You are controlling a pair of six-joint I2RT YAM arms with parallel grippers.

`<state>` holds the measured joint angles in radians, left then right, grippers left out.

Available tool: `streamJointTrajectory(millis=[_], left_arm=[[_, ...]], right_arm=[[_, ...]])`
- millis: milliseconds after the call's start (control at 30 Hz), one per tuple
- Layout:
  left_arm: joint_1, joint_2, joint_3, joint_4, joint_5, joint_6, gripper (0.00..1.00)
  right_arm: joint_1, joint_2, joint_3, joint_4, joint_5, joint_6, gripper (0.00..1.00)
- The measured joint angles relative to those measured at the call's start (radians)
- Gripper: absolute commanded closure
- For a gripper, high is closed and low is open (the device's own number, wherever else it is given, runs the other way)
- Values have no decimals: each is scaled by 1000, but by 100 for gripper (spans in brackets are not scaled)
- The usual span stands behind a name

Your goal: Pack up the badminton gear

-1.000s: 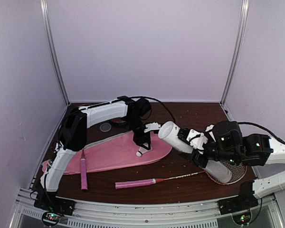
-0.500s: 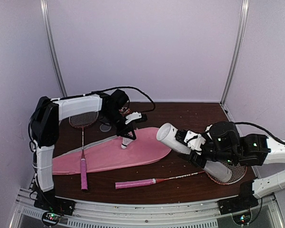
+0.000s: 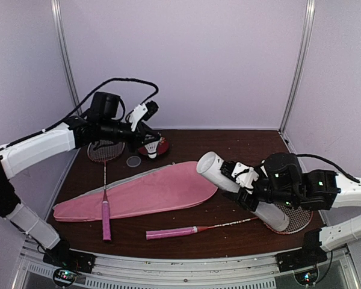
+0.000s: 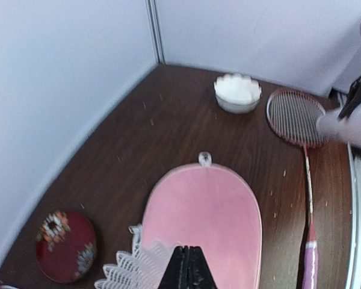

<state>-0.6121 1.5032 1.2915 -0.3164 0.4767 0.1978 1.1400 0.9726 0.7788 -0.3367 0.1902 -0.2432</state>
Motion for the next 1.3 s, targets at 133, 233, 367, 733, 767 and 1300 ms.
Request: streamJointTrajectory(millis=[133, 233, 367, 733, 767, 1300], left_arm=[[-74, -161, -16, 174, -38, -77, 100], [-170, -213, -24, 292, -79, -116, 100], [-296, -212, -56, 435, -110, -168, 100], [-410, -112, -60, 561, -93, -217, 100], [-416, -108, -58, 564, -88, -217, 100], [-437, -100, -26, 550, -57, -213, 92]], right_arm=[[-4, 13, 0, 42, 3, 8, 71], [-4, 24, 0, 67, 8, 12, 70], [-4, 25, 4, 94, 9, 16, 70], [-9, 48, 40, 135, 13, 39, 70], [-9, 51, 40, 139, 13, 42, 70], [-9, 63, 50, 199, 8, 45, 71]])
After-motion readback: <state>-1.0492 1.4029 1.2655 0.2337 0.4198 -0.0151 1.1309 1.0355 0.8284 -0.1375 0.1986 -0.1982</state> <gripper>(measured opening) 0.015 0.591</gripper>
